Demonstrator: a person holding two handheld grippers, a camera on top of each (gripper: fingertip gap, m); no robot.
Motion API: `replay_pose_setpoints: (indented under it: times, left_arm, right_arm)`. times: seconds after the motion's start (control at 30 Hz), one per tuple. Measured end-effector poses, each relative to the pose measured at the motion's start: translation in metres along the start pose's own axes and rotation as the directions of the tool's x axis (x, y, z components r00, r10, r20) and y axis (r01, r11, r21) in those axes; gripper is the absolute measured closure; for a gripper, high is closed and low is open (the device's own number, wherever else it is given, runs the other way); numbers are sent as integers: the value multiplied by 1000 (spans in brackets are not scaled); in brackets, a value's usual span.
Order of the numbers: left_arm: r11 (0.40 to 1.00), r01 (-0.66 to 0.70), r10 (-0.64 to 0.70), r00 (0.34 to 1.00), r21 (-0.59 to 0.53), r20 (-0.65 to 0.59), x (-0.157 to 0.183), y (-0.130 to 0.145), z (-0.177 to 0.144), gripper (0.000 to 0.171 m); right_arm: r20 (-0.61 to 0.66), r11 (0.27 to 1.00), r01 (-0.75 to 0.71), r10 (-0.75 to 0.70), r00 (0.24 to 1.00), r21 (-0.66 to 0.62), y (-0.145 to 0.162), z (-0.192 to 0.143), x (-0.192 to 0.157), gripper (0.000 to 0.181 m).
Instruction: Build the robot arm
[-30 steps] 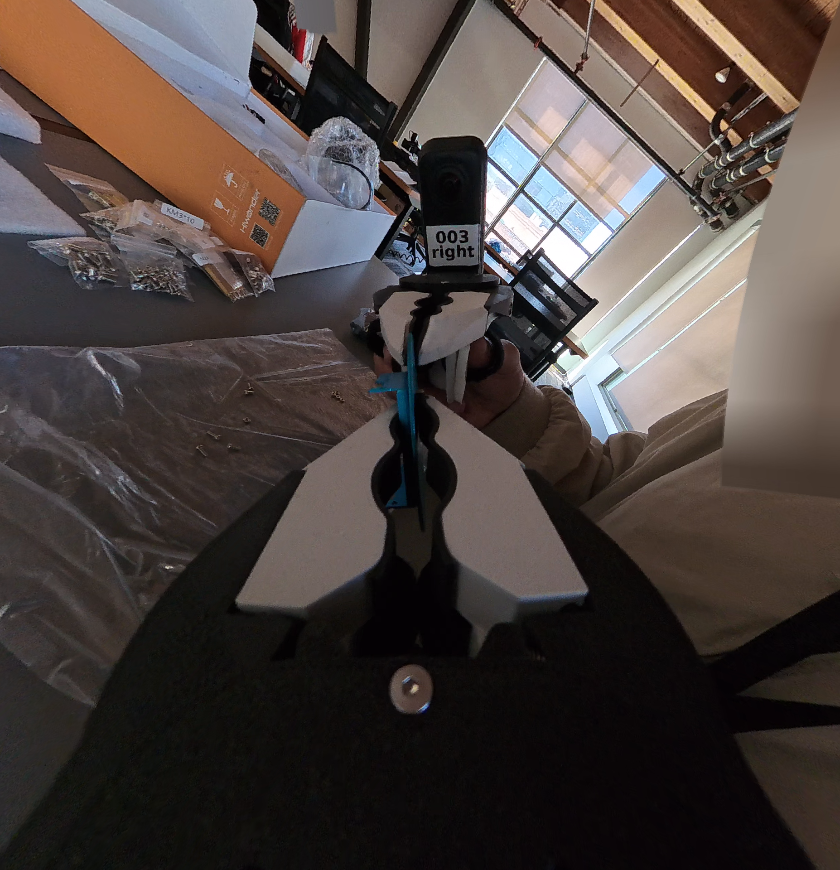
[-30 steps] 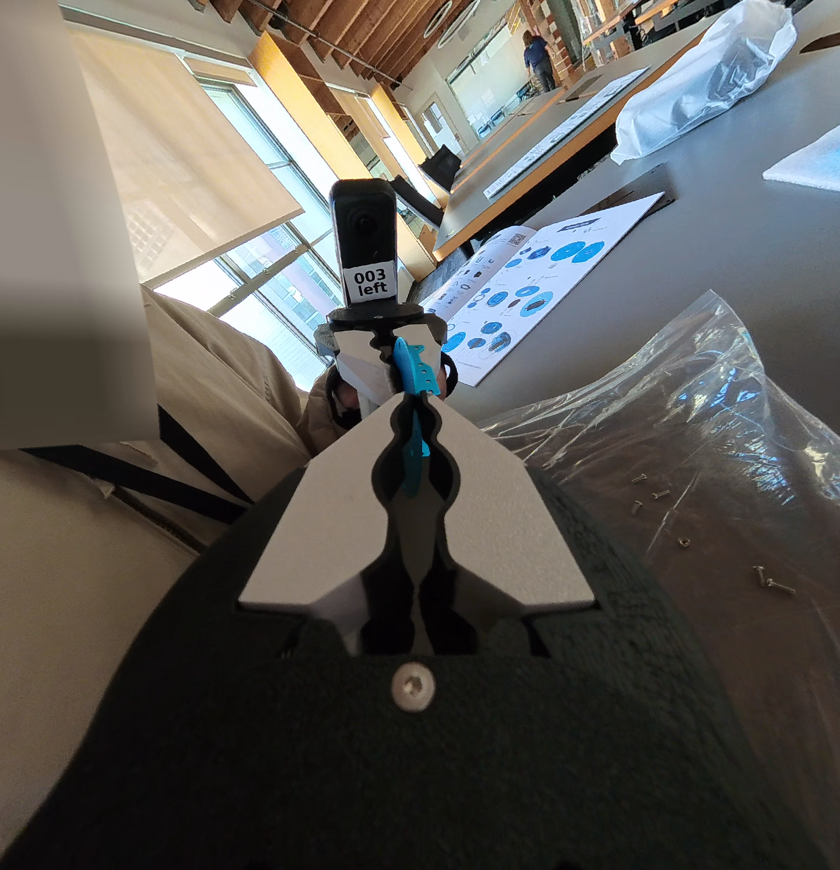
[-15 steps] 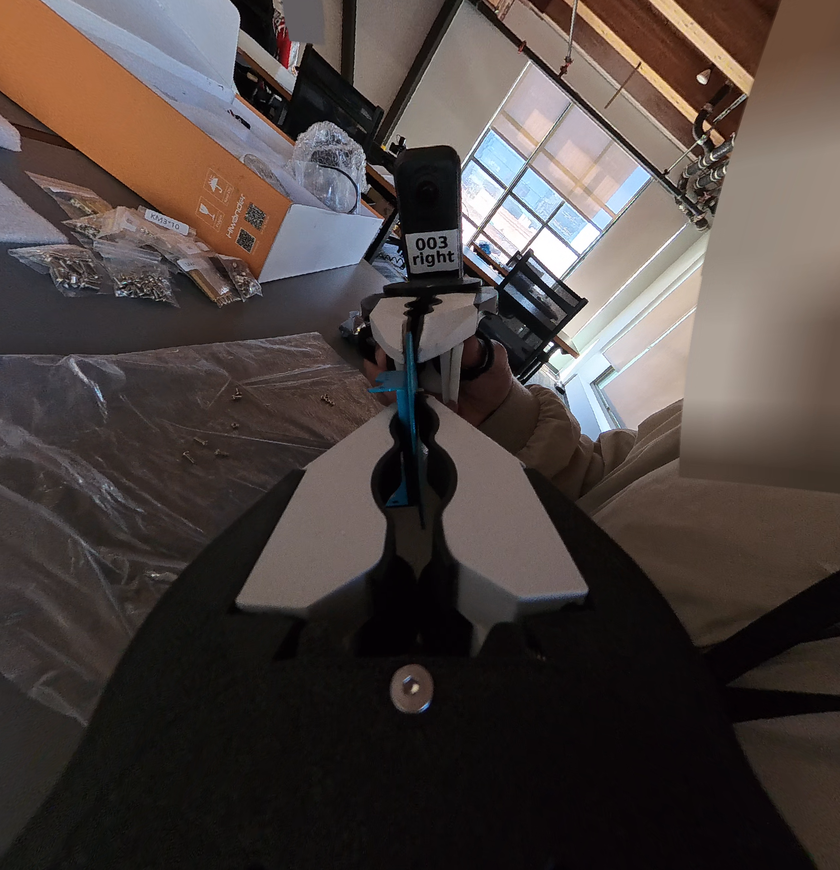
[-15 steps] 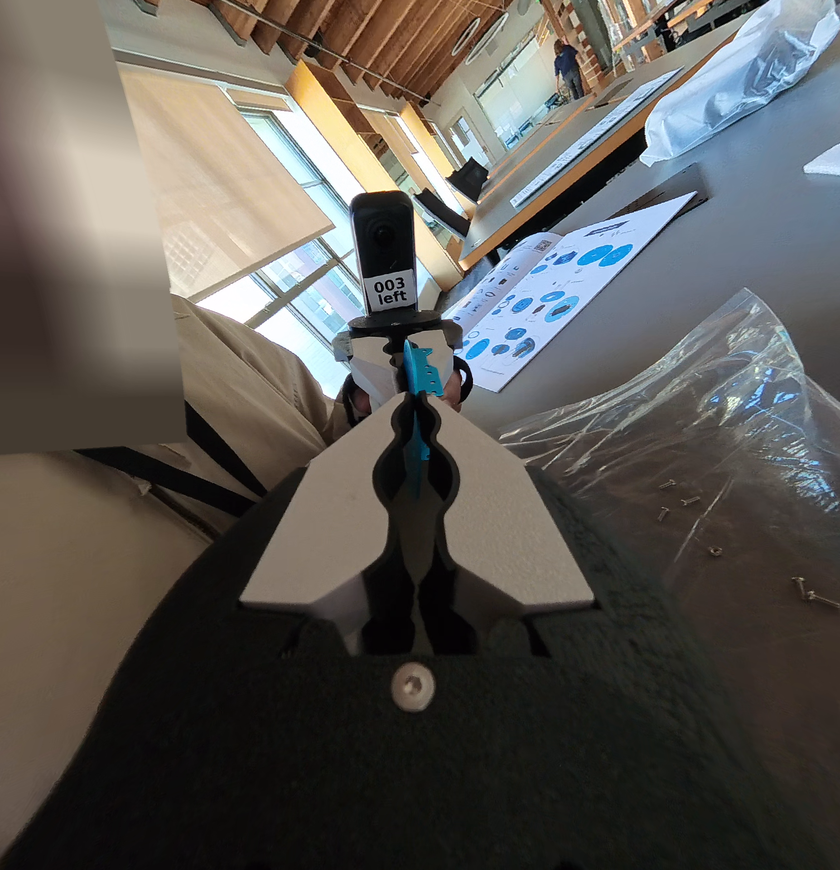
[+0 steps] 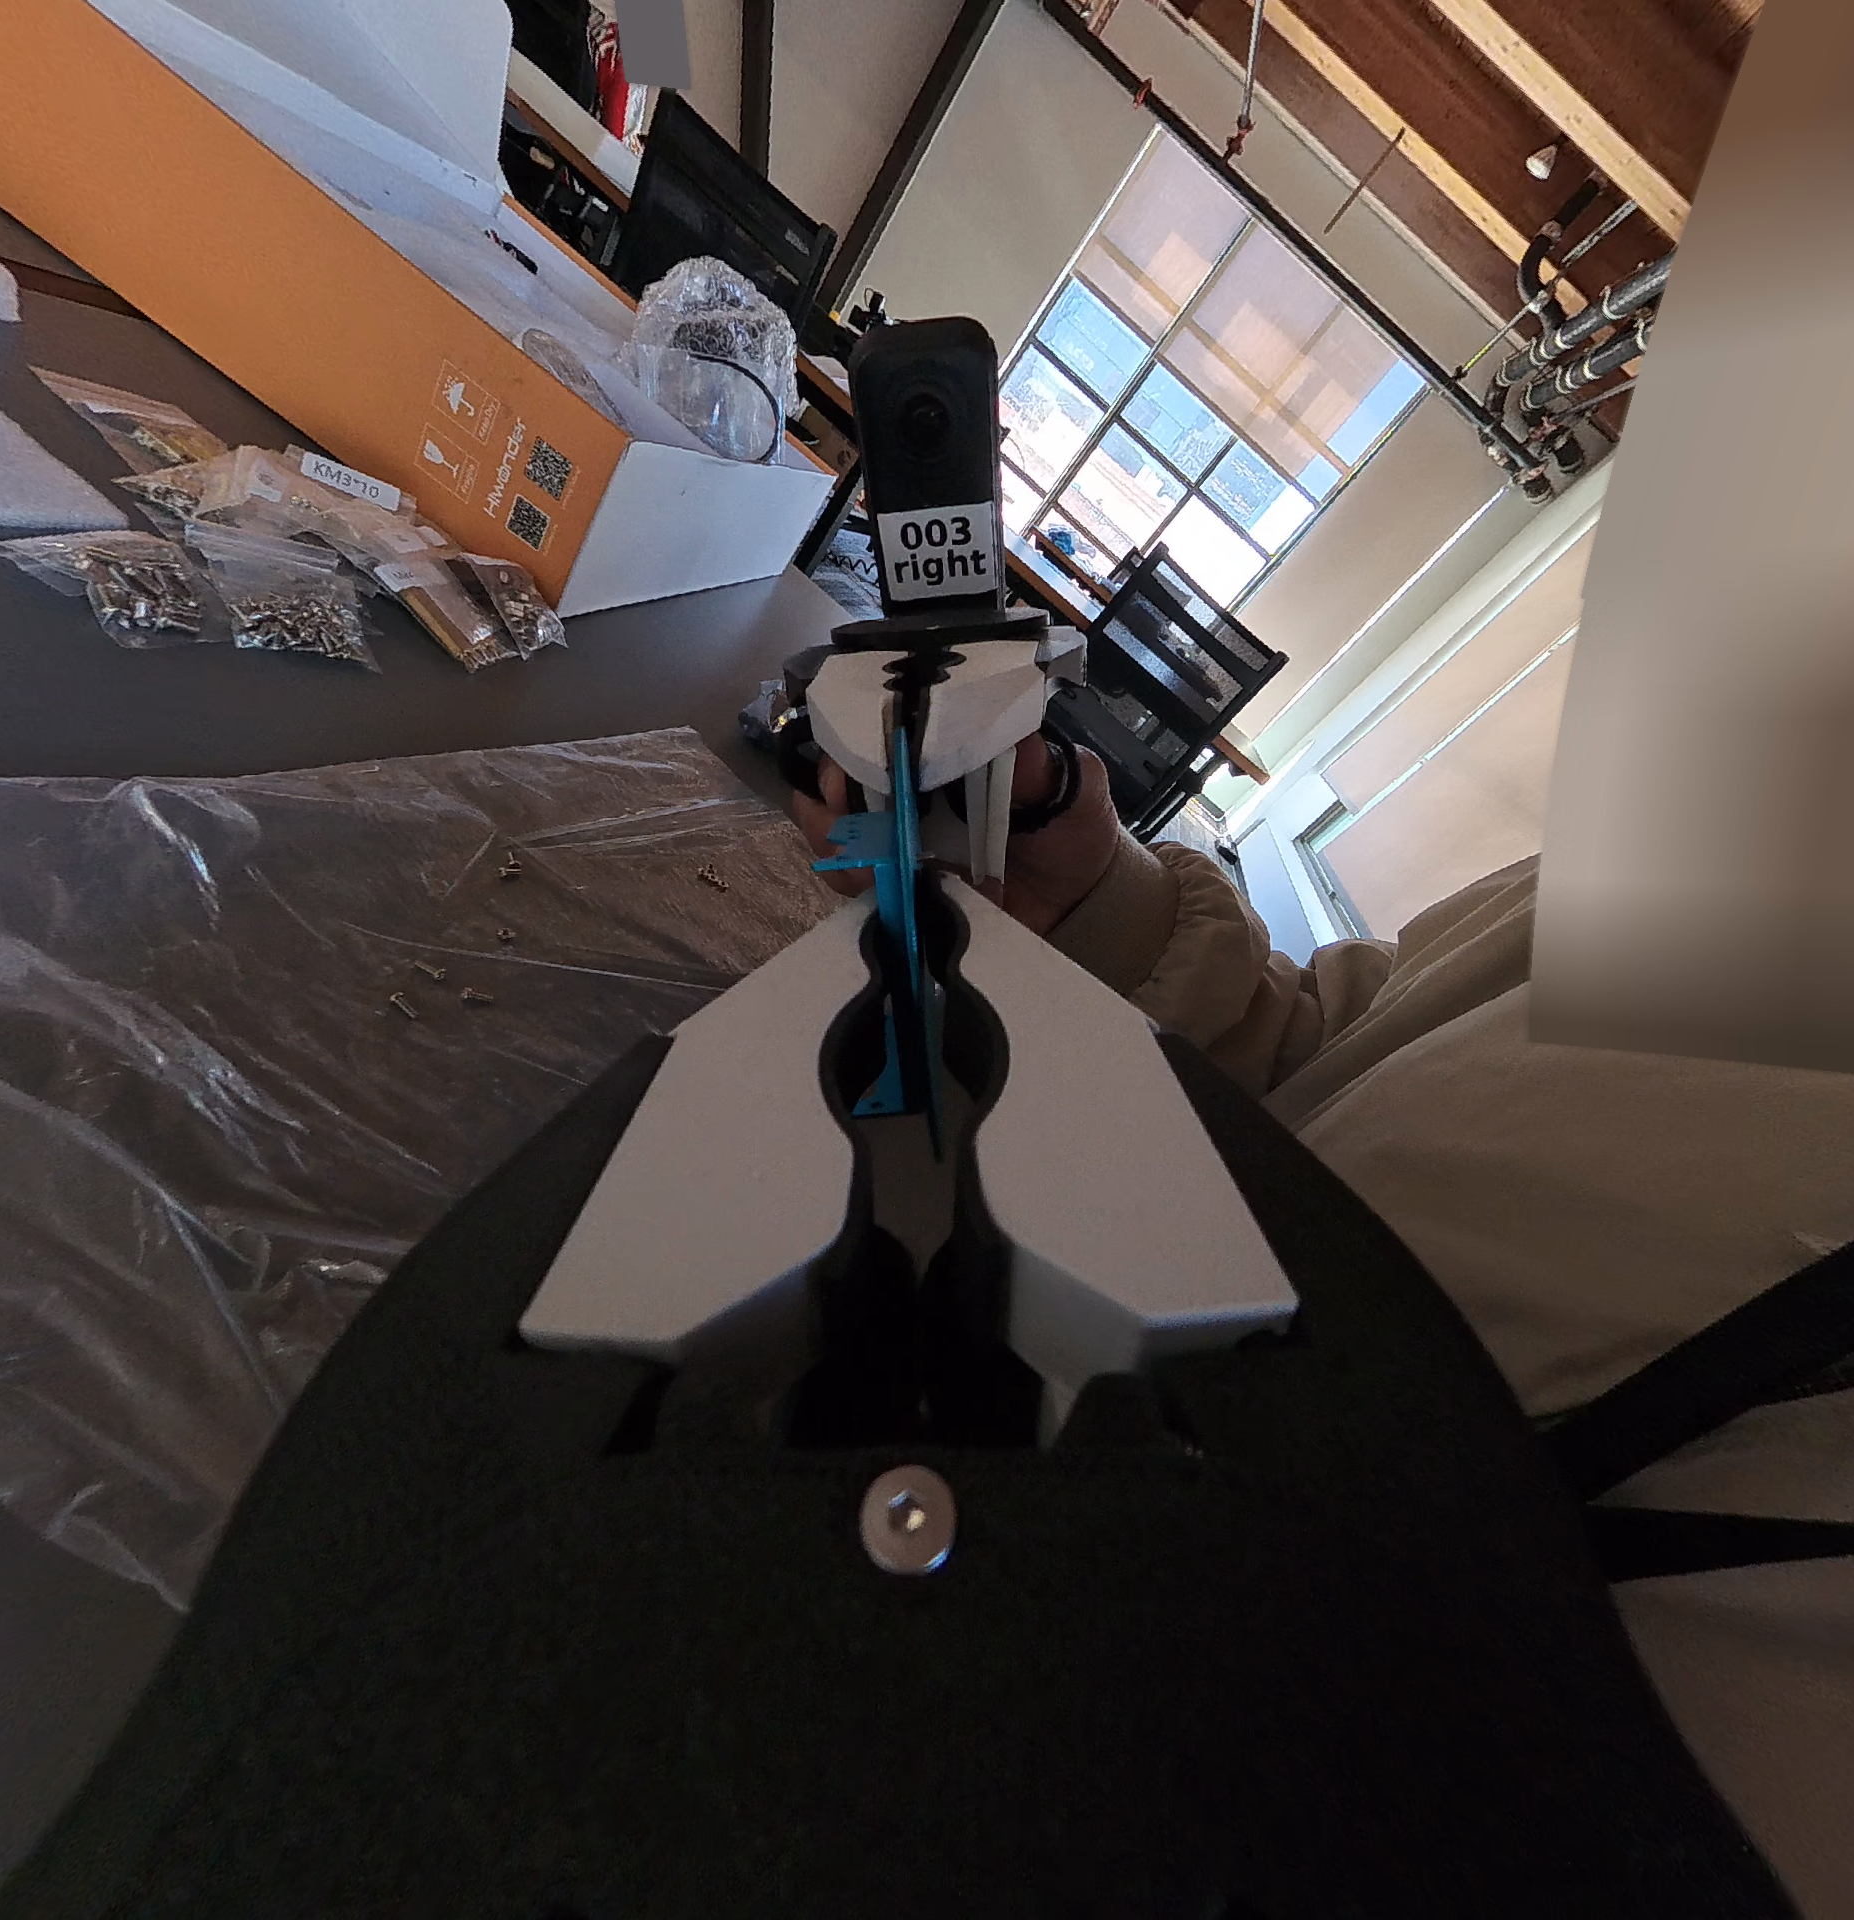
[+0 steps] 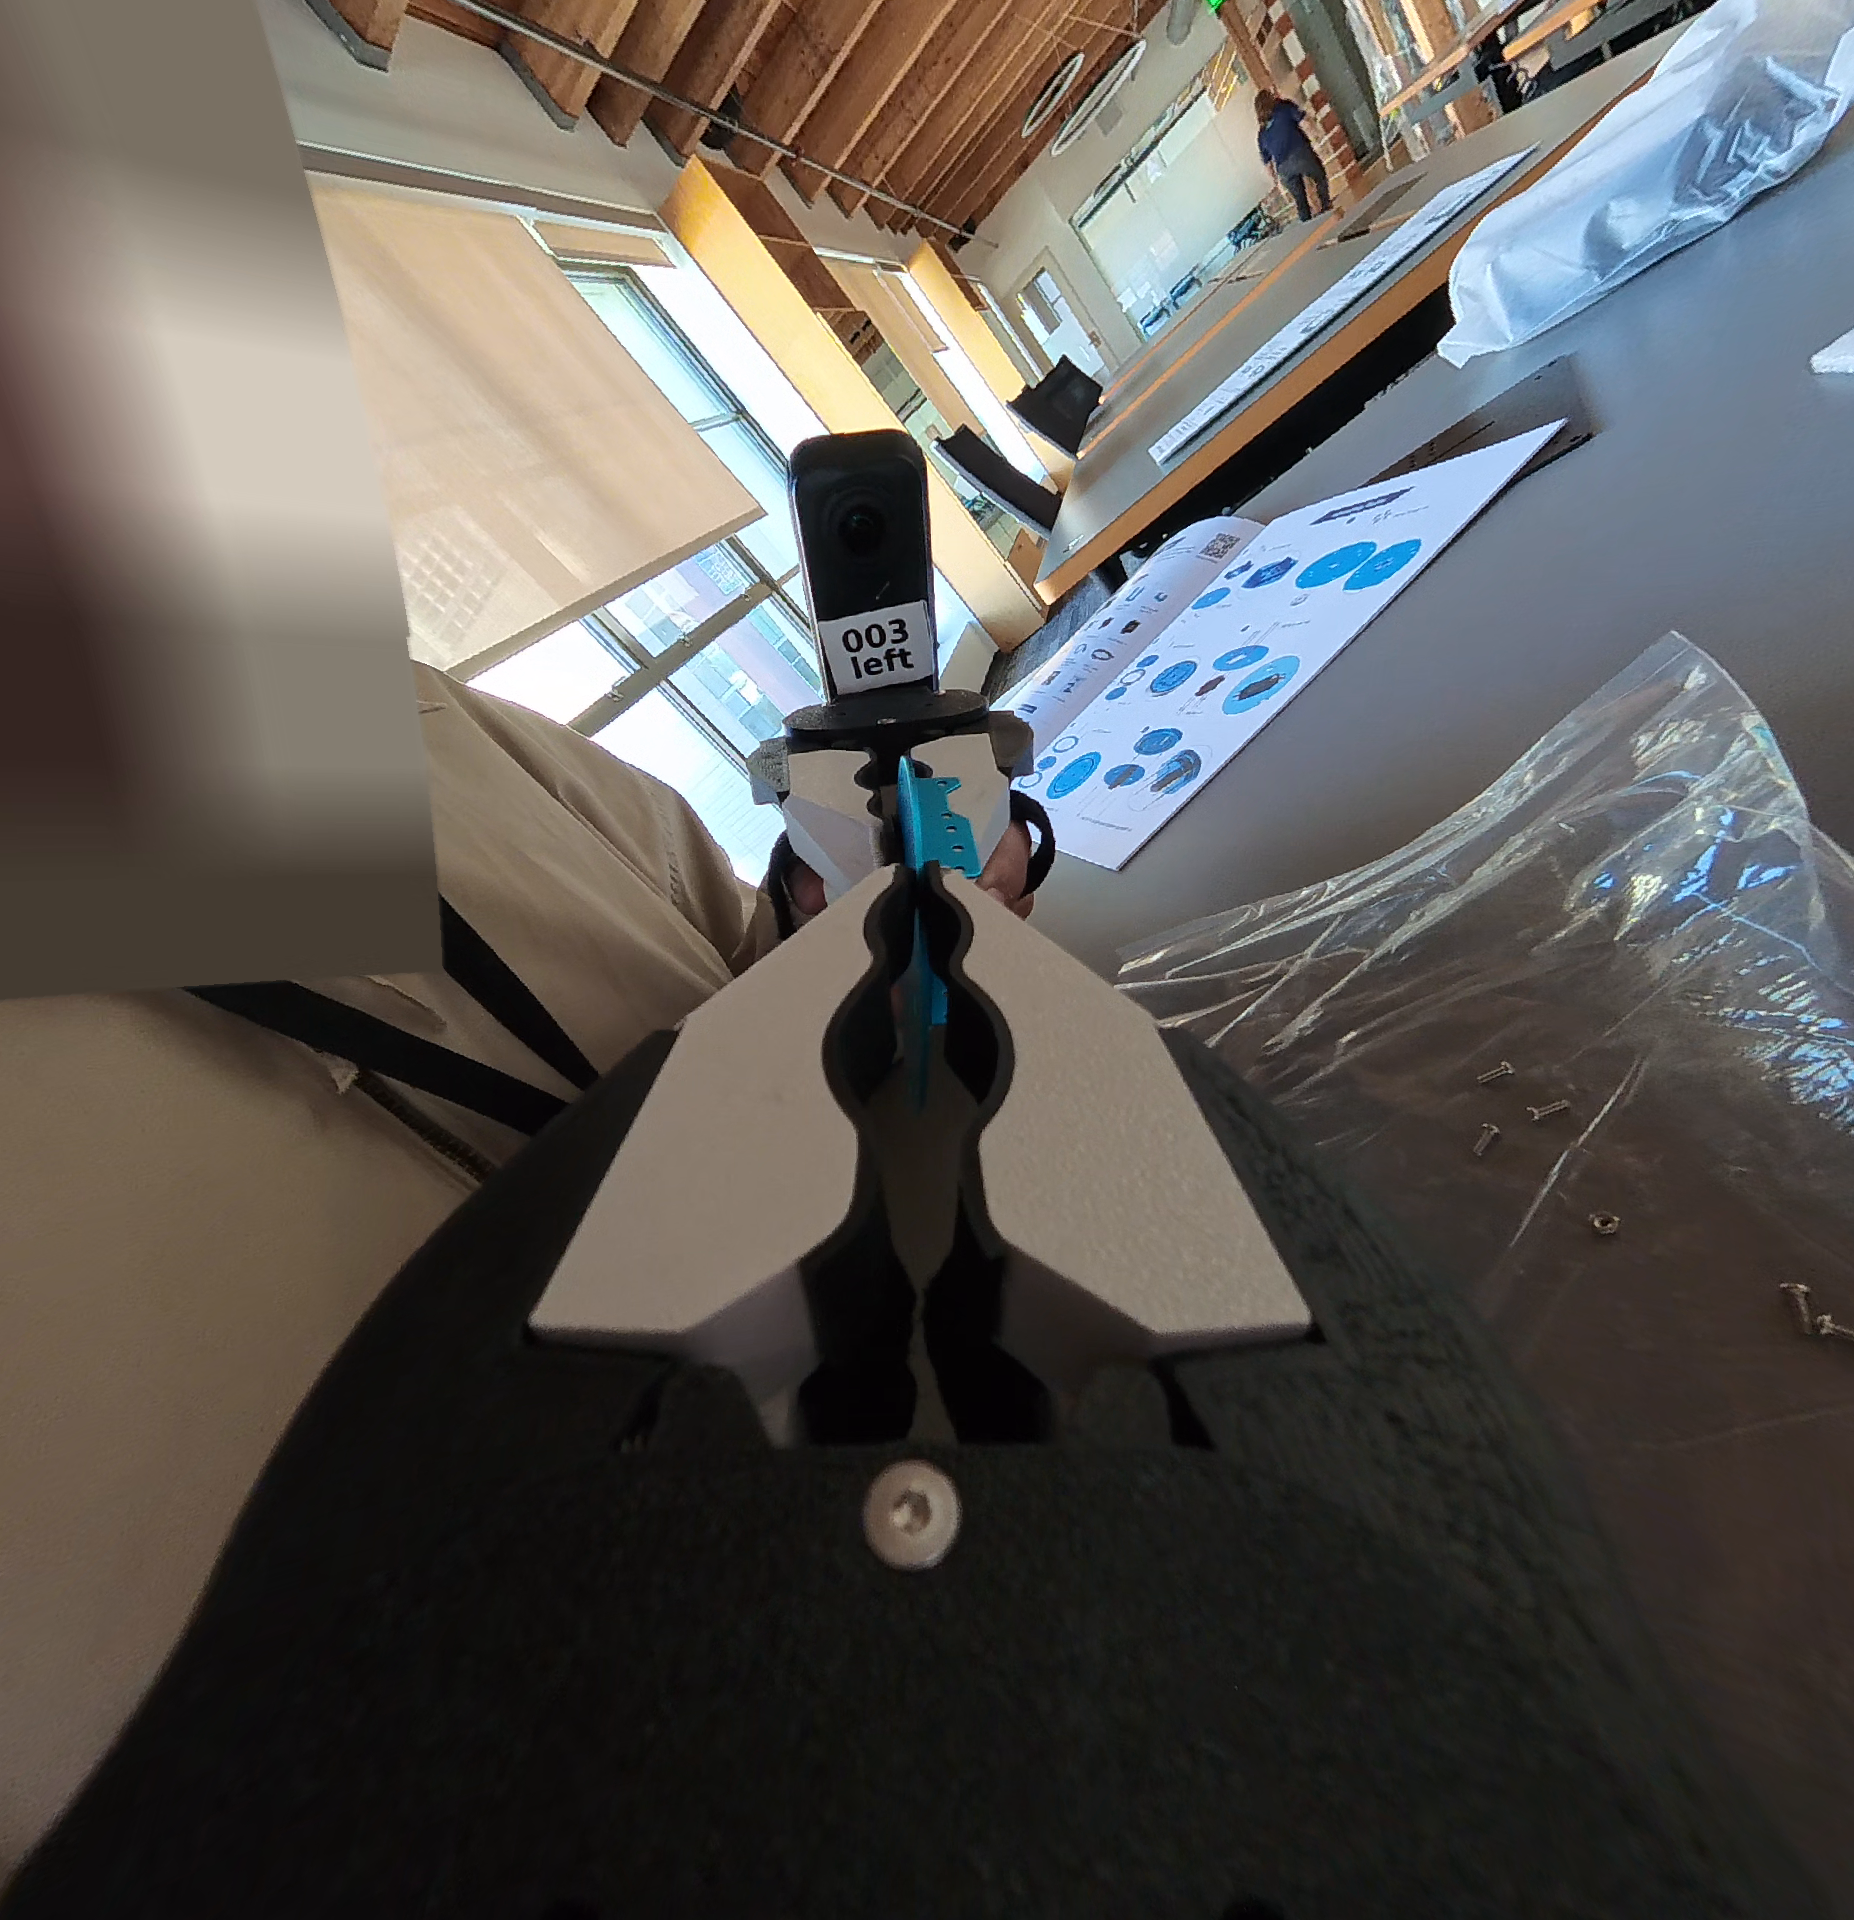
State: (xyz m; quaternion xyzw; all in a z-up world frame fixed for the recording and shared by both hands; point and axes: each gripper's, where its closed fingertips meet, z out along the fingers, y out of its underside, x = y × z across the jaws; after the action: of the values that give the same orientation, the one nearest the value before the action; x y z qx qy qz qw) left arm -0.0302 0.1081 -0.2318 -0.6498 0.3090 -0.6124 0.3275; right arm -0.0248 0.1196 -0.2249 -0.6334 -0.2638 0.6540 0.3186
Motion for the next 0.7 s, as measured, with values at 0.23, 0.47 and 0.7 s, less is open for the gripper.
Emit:
replay_pose_setpoints:
  times: [0.23, 0.47, 0.7]
  left_arm:
    - [1000, 8, -8, 1000, 1, -5, 0, 0, 0, 170]
    - [1000, 7, -7, 1000, -4, 1, -1, 1, 0, 170]
    - [1000, 1, -1, 1000, -2, -2, 1, 0, -1, 170]
  right_arm:
    - [-1, 1000, 0, 0, 1000, 0, 0, 0, 0, 181]
    - [-7, 1000, 4, -4, 1000, -8, 2, -1, 1, 181]
    - [-7, 1000, 18, -19, 1000, -12, 1, 0, -1, 181]
